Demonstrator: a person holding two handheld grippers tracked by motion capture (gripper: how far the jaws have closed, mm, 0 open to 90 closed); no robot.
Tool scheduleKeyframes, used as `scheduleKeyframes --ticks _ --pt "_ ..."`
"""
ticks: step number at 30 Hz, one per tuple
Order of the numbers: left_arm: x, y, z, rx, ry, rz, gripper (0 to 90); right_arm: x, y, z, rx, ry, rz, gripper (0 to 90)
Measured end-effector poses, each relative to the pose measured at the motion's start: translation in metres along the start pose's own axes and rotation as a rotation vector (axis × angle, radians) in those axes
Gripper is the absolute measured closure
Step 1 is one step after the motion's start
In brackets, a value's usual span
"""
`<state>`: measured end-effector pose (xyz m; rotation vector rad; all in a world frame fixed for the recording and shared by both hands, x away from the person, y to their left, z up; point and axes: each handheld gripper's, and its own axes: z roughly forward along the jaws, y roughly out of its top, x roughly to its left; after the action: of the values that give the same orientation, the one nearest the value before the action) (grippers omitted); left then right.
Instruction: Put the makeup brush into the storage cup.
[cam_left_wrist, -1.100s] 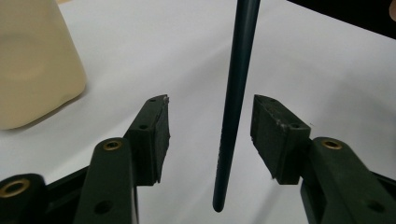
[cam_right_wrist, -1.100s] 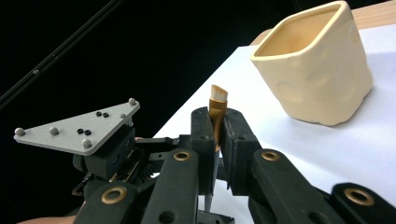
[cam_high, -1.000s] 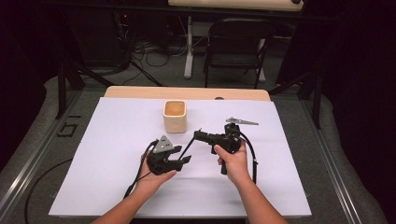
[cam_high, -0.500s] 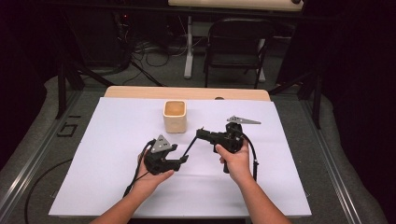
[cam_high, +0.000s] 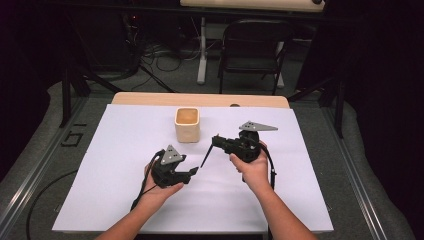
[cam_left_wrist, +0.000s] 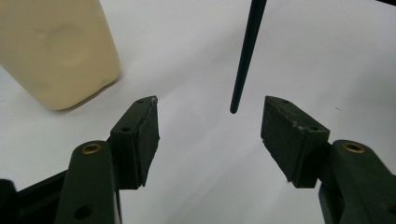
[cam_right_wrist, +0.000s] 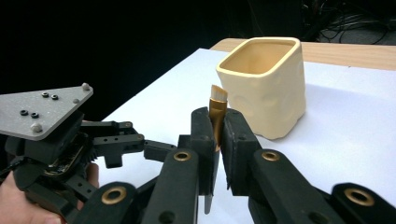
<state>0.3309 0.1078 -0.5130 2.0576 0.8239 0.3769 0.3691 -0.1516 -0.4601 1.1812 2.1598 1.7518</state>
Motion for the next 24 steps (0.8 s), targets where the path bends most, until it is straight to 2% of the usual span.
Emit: scheduleKeyframes --ticks 7,11,15,24 --pt "0.002 -0.003 -0.006 0.017 0.037 0.020 36.2 0.000 0.004 -0.002 0.013 -0.051 -0.038 84.1" --pt "0.004 -0.005 -0.011 0.020 0.045 0.018 36.1 0.004 0.010 -0.003 0.019 -0.089 -0.093 84.0" --pt "0.007 -0.009 -0.015 0.018 0.054 0.009 36.0 0.005 0.014 -0.004 0.024 -0.110 -0.124 84.0" --pt "0.013 -0.015 -0.025 0.018 0.068 -0.005 35.8 0.003 0.030 -0.003 0.029 -0.152 -0.152 84.0"
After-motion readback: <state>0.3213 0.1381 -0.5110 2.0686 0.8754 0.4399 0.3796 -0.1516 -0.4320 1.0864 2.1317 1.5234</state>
